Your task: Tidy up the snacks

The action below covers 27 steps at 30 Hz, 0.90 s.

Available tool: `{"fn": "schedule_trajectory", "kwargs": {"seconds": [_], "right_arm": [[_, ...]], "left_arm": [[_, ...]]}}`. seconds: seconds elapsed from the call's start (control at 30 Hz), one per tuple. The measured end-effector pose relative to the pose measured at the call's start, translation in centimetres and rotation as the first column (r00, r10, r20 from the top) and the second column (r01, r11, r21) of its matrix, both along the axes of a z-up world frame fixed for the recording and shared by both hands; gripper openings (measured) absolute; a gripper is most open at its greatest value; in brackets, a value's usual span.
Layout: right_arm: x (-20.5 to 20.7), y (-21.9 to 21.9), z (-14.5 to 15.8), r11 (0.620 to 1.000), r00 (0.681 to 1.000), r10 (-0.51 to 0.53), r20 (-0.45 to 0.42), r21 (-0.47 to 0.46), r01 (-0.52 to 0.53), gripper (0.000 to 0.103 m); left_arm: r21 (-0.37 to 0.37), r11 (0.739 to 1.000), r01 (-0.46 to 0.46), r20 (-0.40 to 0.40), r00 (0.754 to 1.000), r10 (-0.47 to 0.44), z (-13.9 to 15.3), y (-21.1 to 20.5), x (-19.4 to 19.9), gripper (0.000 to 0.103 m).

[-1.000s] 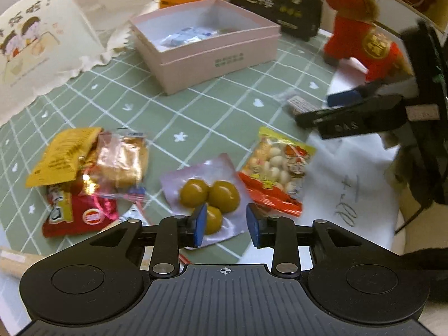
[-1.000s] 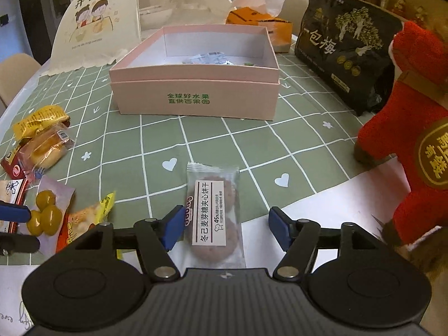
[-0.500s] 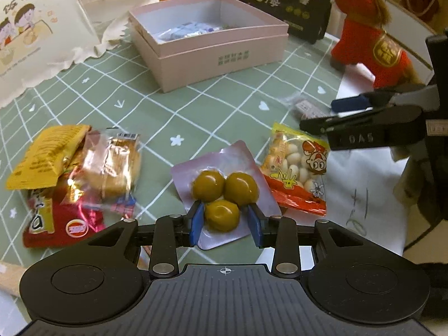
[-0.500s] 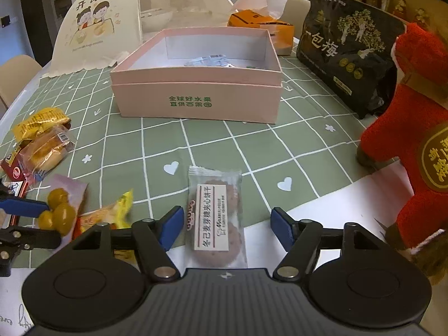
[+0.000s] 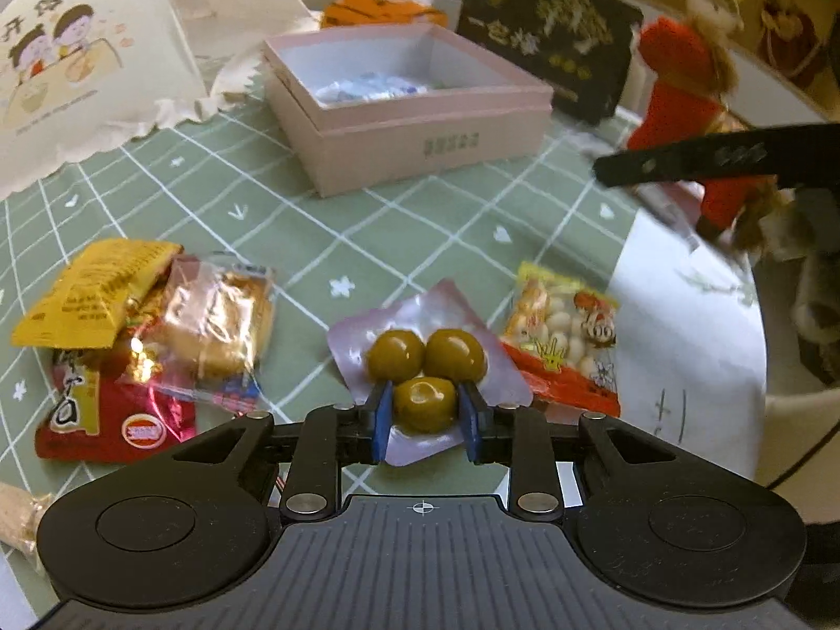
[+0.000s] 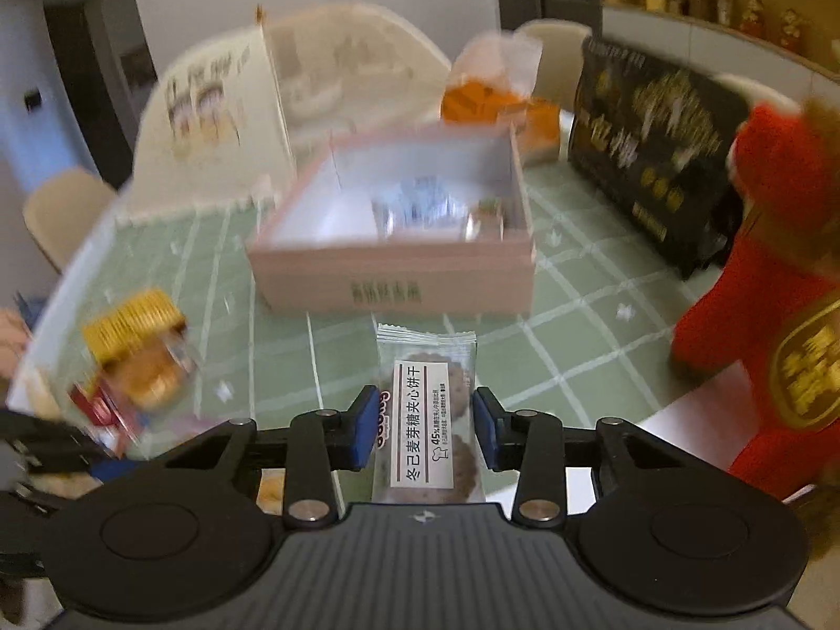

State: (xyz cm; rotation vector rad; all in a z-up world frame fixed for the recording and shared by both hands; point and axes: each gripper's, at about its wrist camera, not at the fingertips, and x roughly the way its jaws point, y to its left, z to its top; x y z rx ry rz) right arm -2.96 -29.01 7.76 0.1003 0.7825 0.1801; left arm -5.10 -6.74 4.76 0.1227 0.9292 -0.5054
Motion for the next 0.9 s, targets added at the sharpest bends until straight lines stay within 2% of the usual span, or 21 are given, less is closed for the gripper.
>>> {"fn": "schedule_trajectory", "kwargs": {"seconds": [0.17, 0.3, 0.37, 0.47, 0.53, 0.6, 0.63, 0.67, 0.77, 0.83, 0.9], "right_arm": [[-0.7, -1.1, 3.3, 0.999, 0.997, -0.019, 0.075, 0.034, 0.017, 0.038], [-0.9, -1.2, 4.7, 0.999, 0.994, -0.025, 0.106, 0.043, 0.021, 0.038], [-1.0, -1.1, 5.0, 0.999, 0.994, -0.025, 0.111, 0.044, 0.02, 0.038], [-0.6, -0.8, 5.1, 0.999, 0.994, -0.026, 0.104, 0.033, 0.023, 0.038], [-0.1, -0.6, 5.2, 0.999, 0.995, -0.027, 0.095, 0.026, 0.025, 0.038], [0.4, -0.5, 5.4, 0.999, 0.996, -0.029, 0.086, 0.024, 0.027, 0.038], [0.6, -0.5, 5.6, 0.999, 0.996, -0.031, 0.083, 0.021, 0.029, 0.038], [0.7, -0.4, 5.8, 0.999, 0.996, -0.032, 0.086, 0.017, 0.031, 0.038], [1.1, -0.6, 6.6, 0.999, 0.994, -0.037, 0.102, 0.008, 0.036, 0.038], [2.2, -0.8, 6.9, 0.999, 0.995, -0.037, 0.096, 0.021, 0.035, 0.038], [3.9, -0.9, 7.6, 0.998, 0.996, -0.03, 0.09, 0.061, 0.024, 0.038]], "left_arm": [[-0.035, 0.999, -0.002, 0.105, 0.994, 0.006, 3.1, 0.1, 0.7, 0.031], [-0.093, 0.996, -0.001, 0.201, 0.979, 0.02, 6.5, -0.2, 2.7, 0.031], [-0.113, 0.994, 0.009, 0.259, 0.966, 0.021, 8.3, -0.7, 4.2, 0.031], [-0.133, 0.991, 0.023, 0.302, 0.953, 0.018, 10.1, -2.1, 7.9, 0.031], [-0.174, 0.985, 0.024, 0.263, 0.965, 0.023, 10.1, -3.1, 11.7, 0.031], [-0.248, 0.969, -0.009, 0.11, 0.993, 0.037, 8.8, -3.1, 15.9, 0.031], [-0.285, 0.957, -0.056, 0.031, 0.997, 0.067, 7.9, -2.8, 17.4, 0.028], [-0.305, 0.947, -0.105, -0.006, 0.994, 0.109, 7.2, -2.3, 17.9, 0.028], [-0.309, 0.933, -0.185, 0.012, 0.98, 0.199, 6.5, -0.8, 16.6, 0.028], [-0.327, 0.918, -0.225, -0.038, 0.974, 0.226, 6.1, 0.3, 15.1, 0.028], [-0.363, 0.904, -0.225, -0.073, 0.974, 0.213, 5.9, 1.3, 13.4, 0.028]]}}
